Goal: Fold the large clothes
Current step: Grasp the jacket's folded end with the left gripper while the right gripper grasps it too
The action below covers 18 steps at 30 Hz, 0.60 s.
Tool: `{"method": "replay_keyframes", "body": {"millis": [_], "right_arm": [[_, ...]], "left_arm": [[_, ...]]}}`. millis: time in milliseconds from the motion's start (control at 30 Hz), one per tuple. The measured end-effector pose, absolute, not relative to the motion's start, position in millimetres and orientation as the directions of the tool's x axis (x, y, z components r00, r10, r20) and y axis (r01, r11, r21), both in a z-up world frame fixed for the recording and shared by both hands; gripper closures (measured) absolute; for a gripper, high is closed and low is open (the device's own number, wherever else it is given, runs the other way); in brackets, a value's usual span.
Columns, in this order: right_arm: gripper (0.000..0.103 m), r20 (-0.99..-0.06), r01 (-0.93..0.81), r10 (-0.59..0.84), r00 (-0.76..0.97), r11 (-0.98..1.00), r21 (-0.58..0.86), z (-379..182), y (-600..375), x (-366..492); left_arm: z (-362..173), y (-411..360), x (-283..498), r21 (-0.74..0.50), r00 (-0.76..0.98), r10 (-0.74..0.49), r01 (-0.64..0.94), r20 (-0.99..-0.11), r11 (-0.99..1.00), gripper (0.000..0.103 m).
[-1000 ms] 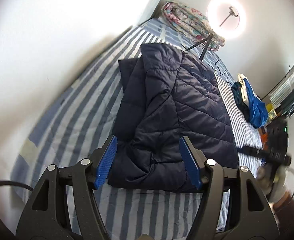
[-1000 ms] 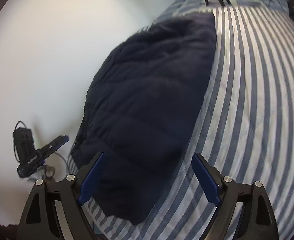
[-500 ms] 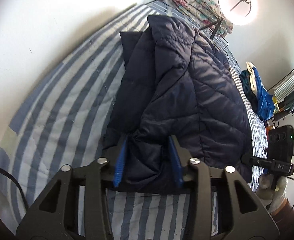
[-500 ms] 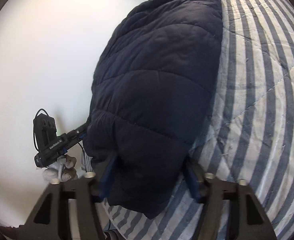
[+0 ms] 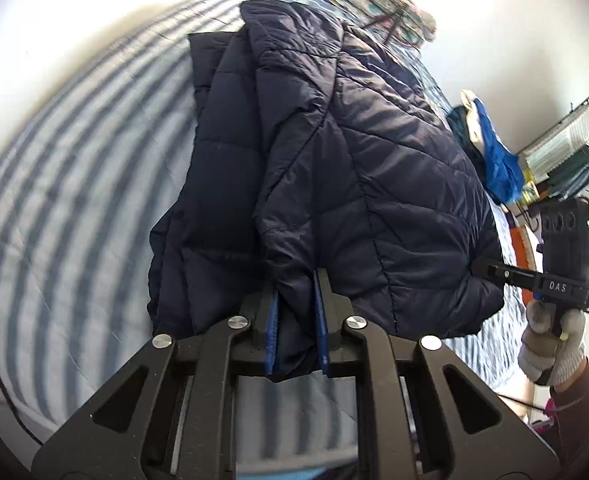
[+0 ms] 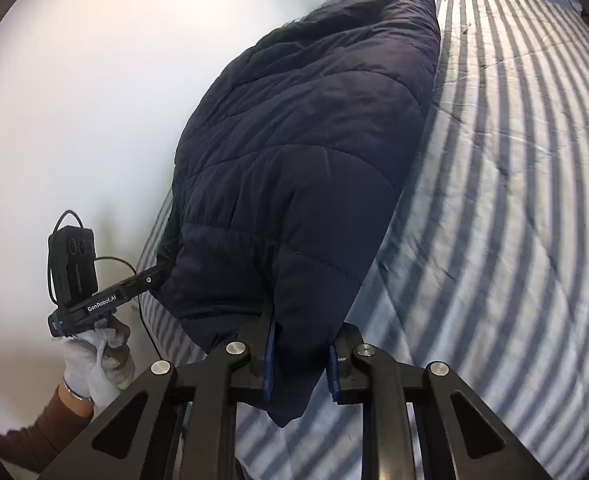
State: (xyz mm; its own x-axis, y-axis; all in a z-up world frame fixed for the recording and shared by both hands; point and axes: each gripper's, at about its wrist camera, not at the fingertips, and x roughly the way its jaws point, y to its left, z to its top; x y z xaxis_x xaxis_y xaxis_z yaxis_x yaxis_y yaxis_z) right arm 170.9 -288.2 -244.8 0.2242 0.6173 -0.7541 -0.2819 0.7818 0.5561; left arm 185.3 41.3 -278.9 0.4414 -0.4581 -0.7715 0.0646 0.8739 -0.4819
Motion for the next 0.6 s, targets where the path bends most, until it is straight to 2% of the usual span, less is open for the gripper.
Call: {"method": "replay_keyframes", "body": {"millis": [200, 233, 267, 300, 433, 533, 600], "right_arm": [[0.084, -0.812, -0.3, 0.531, 0.241, 0.837, 0.458, -232, -314, 149], [0.08, -0.818, -0.297, 0.524, 0.237, 0.841, 0.453, -233, -315, 148], [0.07, -0.829, -0.282, 0.507, 0.237, 0.853, 0.44, -233, -316, 147], [0.065, -0.844, -0.269, 0.475, 0.248, 0.871, 0.411, -231, -315, 145], [0.064, -0.821, -0.297, 0.396, 0.411, 0.91, 0.291, -210, -314, 136], [0.065, -0.76, -0.304, 0.418, 0.498, 0.905, 0.298, -197, -307, 140], [0.064, -0.767, -0.321, 0.401, 0.501, 0.909, 0.265, -200, -292, 151]], "left_arm": [[-271, 14, 161, -0.473, 0.407, -0.49, 0.151, -0.771, 0.868, 0.093], [-269, 13, 160, -0.463, 0.412, -0.481, 0.15, -0.774, 0.873, 0.093], [-268, 15, 159, -0.452, 0.42, -0.47, 0.148, -0.776, 0.879, 0.093], [-267, 17, 160, -0.45, 0.425, -0.466, 0.145, -0.776, 0.881, 0.094], [-263, 26, 157, -0.427, 0.432, -0.444, 0.142, -0.785, 0.893, 0.094], [-260, 26, 154, -0.391, 0.434, -0.42, 0.159, -0.797, 0.906, 0.094], [-257, 28, 151, -0.36, 0.444, -0.399, 0.173, -0.802, 0.917, 0.094]]}}
